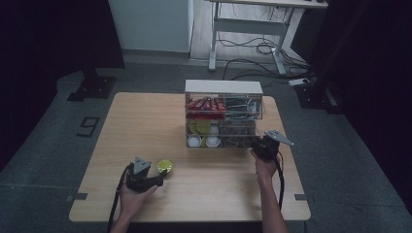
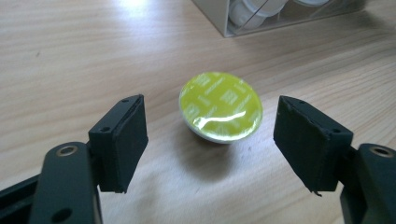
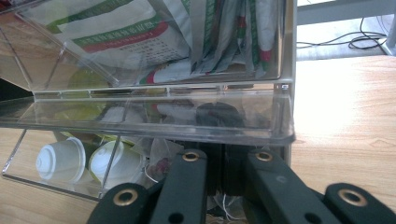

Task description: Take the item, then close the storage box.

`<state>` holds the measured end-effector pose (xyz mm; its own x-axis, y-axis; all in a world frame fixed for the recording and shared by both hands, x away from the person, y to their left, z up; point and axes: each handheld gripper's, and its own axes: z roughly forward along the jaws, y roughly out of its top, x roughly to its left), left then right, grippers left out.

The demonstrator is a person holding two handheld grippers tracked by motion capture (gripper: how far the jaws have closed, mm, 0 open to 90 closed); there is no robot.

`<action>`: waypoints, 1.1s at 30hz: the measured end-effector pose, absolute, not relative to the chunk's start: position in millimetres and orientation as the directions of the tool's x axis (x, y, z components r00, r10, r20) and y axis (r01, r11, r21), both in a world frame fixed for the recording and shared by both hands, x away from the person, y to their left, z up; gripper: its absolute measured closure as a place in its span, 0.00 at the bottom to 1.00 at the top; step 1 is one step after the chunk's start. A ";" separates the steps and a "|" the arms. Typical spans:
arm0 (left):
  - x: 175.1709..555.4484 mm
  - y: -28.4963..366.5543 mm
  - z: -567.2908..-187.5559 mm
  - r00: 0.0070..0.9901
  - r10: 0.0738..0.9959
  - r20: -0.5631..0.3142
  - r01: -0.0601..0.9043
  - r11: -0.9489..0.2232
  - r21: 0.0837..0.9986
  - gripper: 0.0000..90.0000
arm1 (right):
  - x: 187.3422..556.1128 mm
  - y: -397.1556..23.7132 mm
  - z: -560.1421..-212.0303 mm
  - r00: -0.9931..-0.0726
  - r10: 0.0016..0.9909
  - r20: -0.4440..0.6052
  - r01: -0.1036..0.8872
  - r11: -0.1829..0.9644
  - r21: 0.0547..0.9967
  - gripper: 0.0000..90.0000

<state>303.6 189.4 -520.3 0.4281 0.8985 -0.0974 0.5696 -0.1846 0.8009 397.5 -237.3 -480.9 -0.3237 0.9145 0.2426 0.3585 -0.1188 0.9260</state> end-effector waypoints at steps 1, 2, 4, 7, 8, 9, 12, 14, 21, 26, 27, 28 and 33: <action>301.5 190.9 -520.0 0.426 0.899 -0.100 0.571 -0.181 0.801 0.29 | 397.5 -237.1 -480.9 -0.326 0.913 0.244 0.359 -0.119 0.926 0.98; 299.7 192.2 -519.5 0.424 0.900 -0.101 0.569 -0.178 0.803 0.29 | 397.4 -236.9 -480.9 -0.326 0.913 0.244 0.359 -0.119 0.926 0.98; 296.9 194.0 -518.0 0.422 0.901 -0.100 0.566 -0.175 0.805 0.29 | 397.0 -236.8 -480.8 -0.328 0.912 0.247 0.361 -0.121 0.925 0.98; 295.5 195.8 -515.4 0.422 0.901 -0.101 0.561 -0.171 0.810 0.29 | 395.8 -236.1 -480.2 -0.331 0.911 0.245 0.360 -0.117 0.925 0.98; 295.4 196.2 -514.8 0.424 0.900 -0.103 0.559 -0.170 0.812 0.29 | 395.2 -235.7 -480.0 -0.331 0.911 0.247 0.363 -0.119 0.924 0.98; 295.3 196.7 -514.4 0.423 0.900 -0.102 0.558 -0.171 0.812 0.29 | 394.9 -235.6 -479.9 -0.334 0.910 0.245 0.361 -0.117 0.925 0.98; 295.1 198.3 -514.7 0.426 0.899 -0.107 0.561 -0.168 0.811 0.29 | 393.8 -235.0 -479.5 -0.338 0.907 0.250 0.366 -0.118 0.923 0.98; 295.2 199.0 -515.5 0.425 0.898 -0.114 0.565 -0.165 0.808 0.29 | 393.5 -235.1 -479.4 -0.340 0.906 0.250 0.366 -0.117 0.923 0.98; 294.4 198.4 -515.7 0.439 0.886 -0.149 0.573 -0.149 0.806 0.29 | 392.1 -236.0 -481.2 -0.340 0.907 0.248 0.370 -0.114 0.922 0.98; 293.4 198.7 -515.2 0.444 0.884 -0.148 0.570 -0.151 0.807 0.29 | 390.4 -235.9 -485.1 -0.338 0.909 0.245 0.380 -0.107 0.919 0.98; 293.4 199.0 -515.2 0.445 0.883 -0.150 0.570 -0.150 0.808 0.29 | 389.8 -235.7 -485.5 -0.337 0.909 0.247 0.384 -0.107 0.917 0.98; 293.4 199.2 -515.3 0.444 0.883 -0.151 0.571 -0.149 0.807 0.29 | 389.5 -235.7 -485.9 -0.338 0.909 0.245 0.382 -0.106 0.918 0.98; 293.8 198.7 -518.1 0.445 0.882 -0.153 0.579 -0.153 0.801 0.29 | 387.3 -234.1 -488.1 -0.337 0.911 0.238 0.390 -0.095 0.916 0.98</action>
